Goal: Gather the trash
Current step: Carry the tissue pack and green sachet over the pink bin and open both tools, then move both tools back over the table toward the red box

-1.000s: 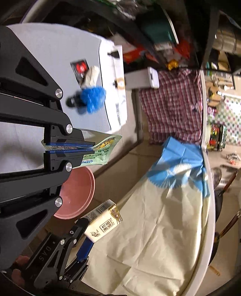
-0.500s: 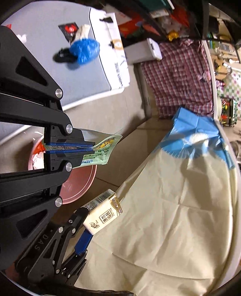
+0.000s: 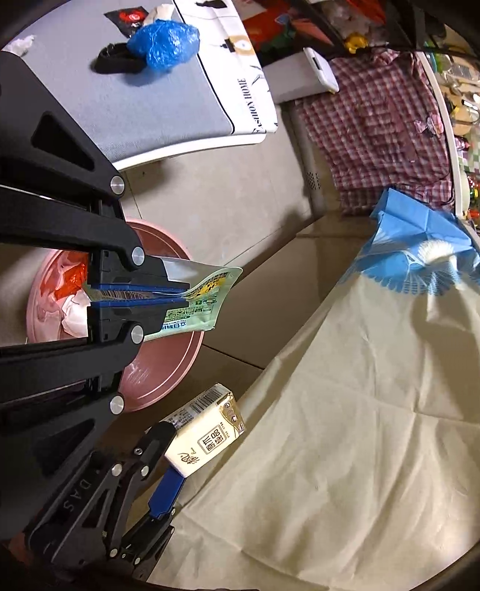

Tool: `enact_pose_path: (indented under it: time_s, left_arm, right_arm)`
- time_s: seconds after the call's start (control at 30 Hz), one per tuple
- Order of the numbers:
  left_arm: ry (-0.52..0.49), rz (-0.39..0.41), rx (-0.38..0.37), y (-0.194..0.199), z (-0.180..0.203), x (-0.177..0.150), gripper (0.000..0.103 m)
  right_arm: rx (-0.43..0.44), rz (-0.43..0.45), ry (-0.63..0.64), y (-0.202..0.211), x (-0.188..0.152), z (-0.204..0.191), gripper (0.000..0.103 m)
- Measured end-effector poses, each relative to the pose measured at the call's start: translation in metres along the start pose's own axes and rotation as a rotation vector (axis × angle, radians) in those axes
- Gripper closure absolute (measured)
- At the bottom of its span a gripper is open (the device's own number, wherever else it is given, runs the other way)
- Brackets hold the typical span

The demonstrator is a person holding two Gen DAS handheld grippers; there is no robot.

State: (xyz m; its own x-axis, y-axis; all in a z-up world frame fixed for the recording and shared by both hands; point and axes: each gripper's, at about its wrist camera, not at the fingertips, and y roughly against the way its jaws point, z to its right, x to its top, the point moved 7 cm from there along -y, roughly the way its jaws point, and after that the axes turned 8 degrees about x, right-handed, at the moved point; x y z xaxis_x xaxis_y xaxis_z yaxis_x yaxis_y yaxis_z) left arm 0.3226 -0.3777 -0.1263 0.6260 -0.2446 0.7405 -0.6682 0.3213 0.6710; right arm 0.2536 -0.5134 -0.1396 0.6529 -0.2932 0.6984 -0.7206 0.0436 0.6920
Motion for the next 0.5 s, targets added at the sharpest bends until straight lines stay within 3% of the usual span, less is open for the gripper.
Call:
enact_pose_path:
  time_s: [0.03,0.1,0.17,0.27,0.5]
  left_arm:
    - [0.005,-0.009,0.006,-0.003,0.0,0.0,0.096]
    - [0.019,-0.034,0.025,-0.008,-0.005,-0.002,0.076]
    - [0.032,-0.018,0.061,-0.007,-0.012,-0.002,0.044]
    - [0.022,-0.02,0.126,-0.007,-0.022,-0.003,0.037]
    - [0.046,-0.027,0.129,0.006,-0.034,-0.004,0.037]
  right_arm:
    - [0.003,-0.002,0.0,-0.002,-0.001,0.0,0.049]
    - [0.009,-0.001,0.001,-0.004,-0.001,-0.001,0.047]
    - [0.002,0.003,0.002,-0.006,-0.002,-0.002,0.034]
    - [-0.004,0.013,0.009,-0.006,-0.002,-0.006,0.03]
    - [0.024,0.003,0.0,0.0,-0.001,-0.018,0.025]
